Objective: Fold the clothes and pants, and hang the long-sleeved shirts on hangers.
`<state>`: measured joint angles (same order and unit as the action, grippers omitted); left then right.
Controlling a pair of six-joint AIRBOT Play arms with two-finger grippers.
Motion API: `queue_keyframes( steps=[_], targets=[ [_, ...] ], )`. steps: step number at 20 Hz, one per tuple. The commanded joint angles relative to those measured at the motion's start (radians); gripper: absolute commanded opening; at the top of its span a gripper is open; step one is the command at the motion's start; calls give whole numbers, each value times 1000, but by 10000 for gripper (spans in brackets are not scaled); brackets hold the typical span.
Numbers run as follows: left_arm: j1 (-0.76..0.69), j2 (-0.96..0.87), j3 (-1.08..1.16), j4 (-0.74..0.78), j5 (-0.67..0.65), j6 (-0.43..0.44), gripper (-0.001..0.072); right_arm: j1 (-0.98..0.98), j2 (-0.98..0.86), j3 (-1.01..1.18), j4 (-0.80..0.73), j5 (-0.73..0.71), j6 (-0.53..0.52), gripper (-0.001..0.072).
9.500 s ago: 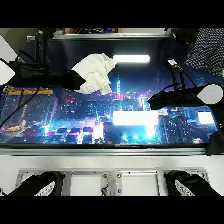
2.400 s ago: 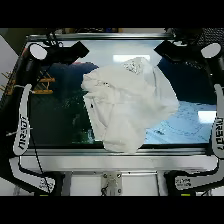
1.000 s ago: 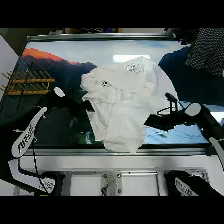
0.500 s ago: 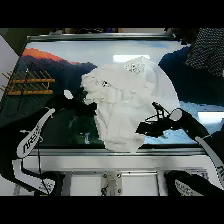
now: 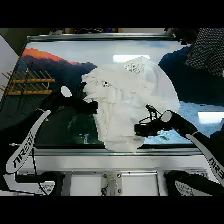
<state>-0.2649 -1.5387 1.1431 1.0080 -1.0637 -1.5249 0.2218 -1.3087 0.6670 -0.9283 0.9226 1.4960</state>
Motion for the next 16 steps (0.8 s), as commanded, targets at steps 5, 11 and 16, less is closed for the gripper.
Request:
queue_keyframes(
  steps=[5,11,16],
  targets=[
    [-190,129,0,95,-173,7,6,-177,-3,346,-117,93,-67,12],
    [-560,171,2,44,-3,9,20,-312,-90,835,-348,158,-47,14],
    [-528,171,82,133,2,0,686,-322,-51,892,-337,159,-74,525]
  ],
)
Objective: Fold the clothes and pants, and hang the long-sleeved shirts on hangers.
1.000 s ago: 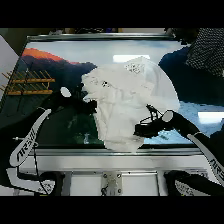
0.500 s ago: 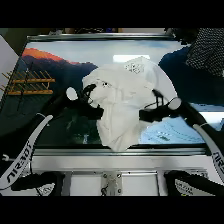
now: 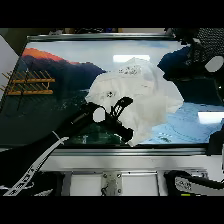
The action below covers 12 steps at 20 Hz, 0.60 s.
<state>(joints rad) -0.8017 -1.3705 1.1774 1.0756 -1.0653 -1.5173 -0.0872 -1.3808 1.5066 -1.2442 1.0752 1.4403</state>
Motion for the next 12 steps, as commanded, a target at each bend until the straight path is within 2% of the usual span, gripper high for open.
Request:
queue_keyframes(
  steps=[1,3,4,5,10,12],
  targets=[
    [46,3,75,125,-19,-37,685,-13,50,52,-21,7,-33,467],
    [95,3,95,247,-23,-62,684,-11,123,35,-21,11,-35,467],
    [104,-4,92,308,-13,-62,615,-11,166,11,-19,10,-34,467],
    [104,-19,90,352,-5,-61,594,-11,215,-24,-20,11,-34,467],
    [66,-180,92,542,-6,-66,595,-11,447,-299,-17,10,-26,467],
    [70,-216,92,586,-18,-119,595,-11,518,-406,-17,10,-26,467]
  ],
)
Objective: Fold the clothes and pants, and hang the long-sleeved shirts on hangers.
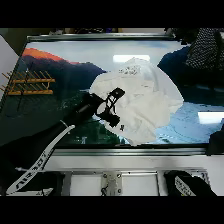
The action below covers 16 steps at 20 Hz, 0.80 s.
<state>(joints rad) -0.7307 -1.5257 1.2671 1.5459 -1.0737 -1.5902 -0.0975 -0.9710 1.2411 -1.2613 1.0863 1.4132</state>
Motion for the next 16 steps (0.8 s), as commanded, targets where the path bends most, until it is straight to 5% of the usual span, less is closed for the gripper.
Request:
queue_keyframes(
  steps=[1,12,14,16],
  targets=[
    [8,-68,2,118,-18,-61,595,0,136,-186,0,-1,1,466],
    [51,-150,2,24,97,-90,591,0,185,-562,50,-4,26,467],
    [54,-144,3,24,119,-98,215,2,172,-635,50,-4,23,467],
    [62,-140,2,23,124,-104,7,23,142,-699,51,-26,22,466]
  ],
)
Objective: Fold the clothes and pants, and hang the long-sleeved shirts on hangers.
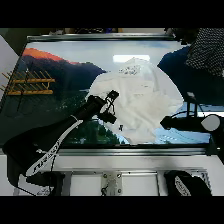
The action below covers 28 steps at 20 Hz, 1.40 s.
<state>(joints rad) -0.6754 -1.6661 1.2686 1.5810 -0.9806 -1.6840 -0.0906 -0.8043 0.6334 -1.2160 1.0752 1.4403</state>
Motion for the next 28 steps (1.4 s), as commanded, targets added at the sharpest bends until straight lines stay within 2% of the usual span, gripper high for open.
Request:
queue_keyframes(
  steps=[1,6,11,12,13,14,15,16,19,21,23,25,28],
  targets=[
    [11,0,1,-12,26,-16,7,40,-47,-115,5,-40,-5,467],
    [30,2,1,-12,-38,-19,7,151,-202,-130,4,-213,-3,466],
    [29,4,1,-14,-50,-19,7,160,-328,-130,47,-245,-4,449],
    [29,4,1,-14,-50,-19,7,170,-338,-130,69,-245,-5,369],
    [29,6,1,-14,-52,-19,7,183,-341,-130,83,-246,-4,247],
    [29,14,1,-13,-56,-19,7,195,-340,-129,89,-246,-4,86],
    [31,39,1,-9,-55,-19,7,200,-332,-122,87,-237,-4,14],
    [37,75,3,0,-55,-18,7,195,-315,-99,74,-212,-4,14],
    [79,243,128,-6,-146,-13,7,149,-206,159,-40,20,-5,14],
    [78,385,282,-33,-220,-13,7,125,-133,442,-44,220,-3,13],
    [47,504,420,-87,-236,-13,7,124,-86,732,2,346,13,13],
    [-17,607,533,-100,-217,-14,7,124,-55,977,69,377,56,13],
    [-116,703,637,-95,-136,-14,7,124,-41,1261,103,331,124,13]
  ],
)
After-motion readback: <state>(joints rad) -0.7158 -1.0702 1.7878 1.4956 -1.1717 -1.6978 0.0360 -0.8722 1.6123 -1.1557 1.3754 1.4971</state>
